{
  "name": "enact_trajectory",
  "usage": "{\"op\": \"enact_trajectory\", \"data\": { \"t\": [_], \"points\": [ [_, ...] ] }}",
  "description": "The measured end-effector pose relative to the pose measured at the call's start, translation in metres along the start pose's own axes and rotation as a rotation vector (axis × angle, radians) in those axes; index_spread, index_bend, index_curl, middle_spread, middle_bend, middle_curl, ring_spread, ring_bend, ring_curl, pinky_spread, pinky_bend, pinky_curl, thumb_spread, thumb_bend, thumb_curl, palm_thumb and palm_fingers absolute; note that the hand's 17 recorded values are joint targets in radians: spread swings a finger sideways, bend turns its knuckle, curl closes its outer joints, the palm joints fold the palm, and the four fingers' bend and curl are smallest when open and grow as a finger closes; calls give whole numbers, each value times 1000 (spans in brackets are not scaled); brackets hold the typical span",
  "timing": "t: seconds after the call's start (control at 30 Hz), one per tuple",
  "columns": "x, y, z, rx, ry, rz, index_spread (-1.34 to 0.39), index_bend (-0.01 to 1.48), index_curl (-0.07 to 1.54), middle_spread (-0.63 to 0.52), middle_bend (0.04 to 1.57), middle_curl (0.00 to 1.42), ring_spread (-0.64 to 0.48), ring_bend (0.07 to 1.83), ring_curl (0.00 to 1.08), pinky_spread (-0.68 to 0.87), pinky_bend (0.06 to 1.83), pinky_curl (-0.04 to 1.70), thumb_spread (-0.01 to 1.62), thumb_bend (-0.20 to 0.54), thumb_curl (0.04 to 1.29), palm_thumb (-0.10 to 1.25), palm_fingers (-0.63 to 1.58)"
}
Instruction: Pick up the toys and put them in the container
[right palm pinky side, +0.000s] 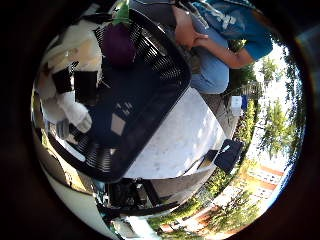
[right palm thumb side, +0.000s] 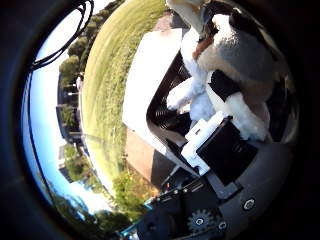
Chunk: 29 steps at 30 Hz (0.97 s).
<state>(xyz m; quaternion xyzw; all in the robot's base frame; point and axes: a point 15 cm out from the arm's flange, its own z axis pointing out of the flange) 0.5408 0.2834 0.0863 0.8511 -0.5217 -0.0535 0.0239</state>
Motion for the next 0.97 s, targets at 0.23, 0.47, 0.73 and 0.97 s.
{"op": "enact_trajectory", "data": {
  "t": [0.23, 0.47, 0.73, 0.97],
  "points": [
    [9, -18, 6, 64, 5, -13, -702, 115, 910, 29, 363, 466, 253, 717, 346, 416, 1002, 548, 1115, -34, 566, 726, -201],
    [34, -36, -16, 156, 15, -31, -551, 83, 600, 94, 161, 373, 301, 572, 293, 493, 921, 454, 1092, -32, 509, 720, -103],
    [47, -9, -63, 106, 13, -54, -504, 156, 433, 132, 157, 322, 321, 565, 297, 540, 966, 424, 1066, -30, 480, 741, -31],
    [74, 34, -161, 124, 5, -33, -481, 168, 367, 136, 159, 307, 321, 509, 290, 533, 901, 375, 1067, -30, 465, 738, -39]
  ]
}}
